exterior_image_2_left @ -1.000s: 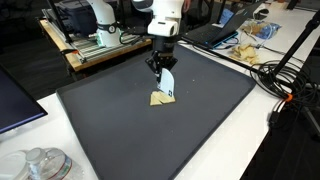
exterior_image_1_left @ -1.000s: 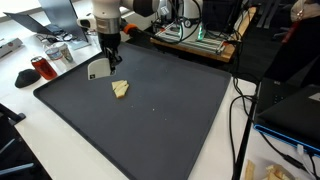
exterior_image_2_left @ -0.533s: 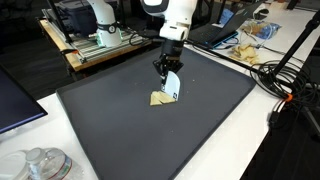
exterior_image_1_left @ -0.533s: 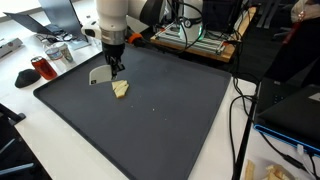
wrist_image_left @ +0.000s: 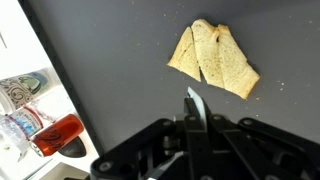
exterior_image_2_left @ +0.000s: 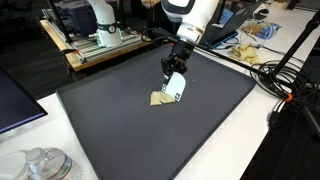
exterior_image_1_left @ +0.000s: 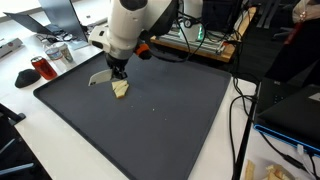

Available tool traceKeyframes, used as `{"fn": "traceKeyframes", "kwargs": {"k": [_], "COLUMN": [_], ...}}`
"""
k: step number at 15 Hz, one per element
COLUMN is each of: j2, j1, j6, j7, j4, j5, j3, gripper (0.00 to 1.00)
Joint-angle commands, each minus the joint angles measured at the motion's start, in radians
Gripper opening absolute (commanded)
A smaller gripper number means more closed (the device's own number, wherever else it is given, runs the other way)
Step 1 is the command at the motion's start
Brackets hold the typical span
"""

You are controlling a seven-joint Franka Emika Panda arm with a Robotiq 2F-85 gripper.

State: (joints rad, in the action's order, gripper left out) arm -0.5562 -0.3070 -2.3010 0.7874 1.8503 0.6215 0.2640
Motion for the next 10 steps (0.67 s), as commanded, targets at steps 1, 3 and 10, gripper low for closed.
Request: {"fn": "traceKeyframes", "kwargs": {"k": [1,3,10], "j2": [-0.063,-0.090,-0.179], "j1": [-0.018,-0.016,-0.027], "j6": [0.114,0.161,0.220], "j7": [0.061,0.072,0.131], "j4": [-0.082,-0.110,-0.171], "j5": [0.078,0.099,0.210], "j3": [-0.031,-0.052,-0.093], "gripper": [0.01,0.01,0.01]}}
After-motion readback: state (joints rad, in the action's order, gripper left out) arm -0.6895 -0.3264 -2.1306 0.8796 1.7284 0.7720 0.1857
